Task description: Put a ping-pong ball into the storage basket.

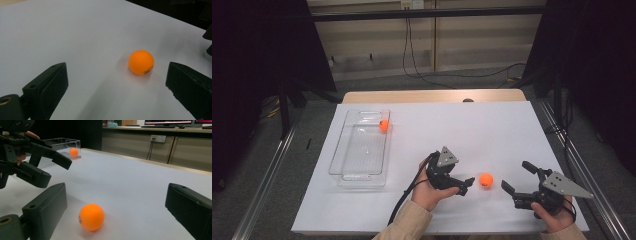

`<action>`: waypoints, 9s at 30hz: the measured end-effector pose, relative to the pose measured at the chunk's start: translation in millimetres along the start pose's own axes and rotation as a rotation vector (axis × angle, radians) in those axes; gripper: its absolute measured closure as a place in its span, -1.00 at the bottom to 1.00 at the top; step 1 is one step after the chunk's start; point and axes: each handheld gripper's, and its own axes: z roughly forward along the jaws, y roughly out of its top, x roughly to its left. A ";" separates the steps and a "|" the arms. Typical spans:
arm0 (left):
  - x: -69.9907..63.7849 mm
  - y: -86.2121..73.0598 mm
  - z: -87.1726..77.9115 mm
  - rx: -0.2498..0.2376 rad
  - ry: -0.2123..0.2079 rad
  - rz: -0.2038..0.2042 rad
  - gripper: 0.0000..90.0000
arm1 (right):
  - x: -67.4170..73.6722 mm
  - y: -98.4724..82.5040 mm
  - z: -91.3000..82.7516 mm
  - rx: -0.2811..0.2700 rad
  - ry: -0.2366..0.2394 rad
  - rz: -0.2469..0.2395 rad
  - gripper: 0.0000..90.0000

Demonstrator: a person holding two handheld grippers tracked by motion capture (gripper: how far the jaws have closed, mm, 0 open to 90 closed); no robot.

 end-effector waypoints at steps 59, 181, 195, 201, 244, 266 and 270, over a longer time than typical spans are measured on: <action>-18.3 2.2 35.8 0.057 -0.034 0.033 -0.86 | -2.5 0.7 -1.0 -0.003 0.004 0.008 -0.92; -27.5 6.2 72.7 0.146 -0.118 0.104 -0.05 | -5.1 0.6 -3.4 -0.011 -0.012 0.036 -0.92; -27.0 6.8 74.3 0.150 -0.133 0.067 0.13 | -6.4 0.4 -4.3 -0.009 -0.010 0.025 -0.92; -26.9 6.9 71.8 0.164 -0.133 0.059 0.13 | -6.0 0.4 -4.2 -0.009 -0.008 0.026 -0.92; -15.6 7.0 49.7 0.151 -0.131 0.008 0.13 | -4.6 -0.5 -2.7 -0.004 -0.002 0.011 -0.91; -6.0 8.3 35.5 0.134 -0.123 -0.024 0.13 | -3.8 -1.5 -1.8 -0.001 -0.003 0.011 -0.91; -4.0 9.0 31.4 0.147 -0.109 -0.020 0.13 | -3.1 -2.1 -1.5 0.004 -0.001 0.018 -0.92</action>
